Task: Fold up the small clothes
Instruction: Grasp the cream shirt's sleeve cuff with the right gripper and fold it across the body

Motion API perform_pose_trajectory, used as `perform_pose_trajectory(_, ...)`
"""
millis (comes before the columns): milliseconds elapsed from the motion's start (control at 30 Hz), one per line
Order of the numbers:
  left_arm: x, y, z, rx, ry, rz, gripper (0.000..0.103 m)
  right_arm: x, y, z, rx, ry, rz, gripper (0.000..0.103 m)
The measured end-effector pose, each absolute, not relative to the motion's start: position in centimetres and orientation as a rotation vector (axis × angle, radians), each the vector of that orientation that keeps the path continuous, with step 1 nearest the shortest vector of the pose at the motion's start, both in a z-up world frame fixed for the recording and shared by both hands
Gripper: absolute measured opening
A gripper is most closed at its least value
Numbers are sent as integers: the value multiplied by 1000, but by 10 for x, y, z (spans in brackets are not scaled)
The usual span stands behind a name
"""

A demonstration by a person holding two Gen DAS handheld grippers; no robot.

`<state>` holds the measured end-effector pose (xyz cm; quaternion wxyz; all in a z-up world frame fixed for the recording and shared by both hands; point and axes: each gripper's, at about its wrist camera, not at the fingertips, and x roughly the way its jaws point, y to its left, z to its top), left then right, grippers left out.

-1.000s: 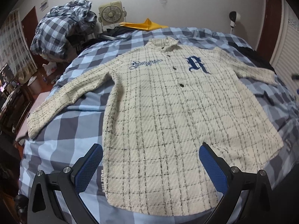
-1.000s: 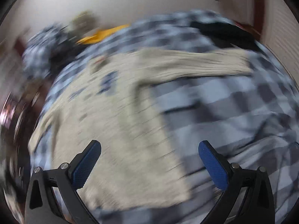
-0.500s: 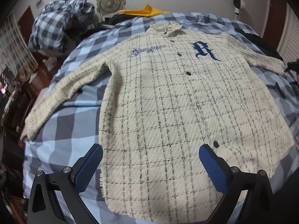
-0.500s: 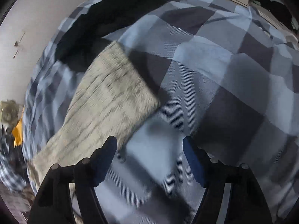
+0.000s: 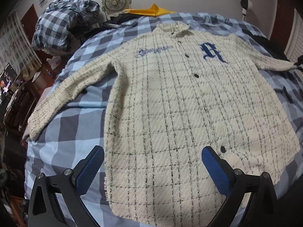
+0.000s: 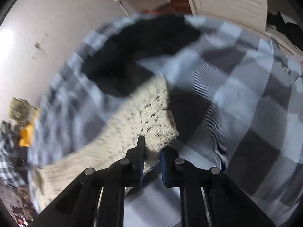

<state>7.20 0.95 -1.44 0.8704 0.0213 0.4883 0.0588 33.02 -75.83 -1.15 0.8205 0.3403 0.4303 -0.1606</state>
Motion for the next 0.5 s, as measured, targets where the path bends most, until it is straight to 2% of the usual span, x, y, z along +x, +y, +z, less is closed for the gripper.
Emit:
perform_pose_trajectory(200,58,20,4,-12,971,122,103,307,-741,114,663,690,-278,10)
perform_pose_trajectory(367,47,29,18,-66,925,104,103,312,-627,215,372,585,-234,10)
perform_pose_trajectory(500,39,39,22,-105,907,104,103,313,-482,283,159,509,-105,10)
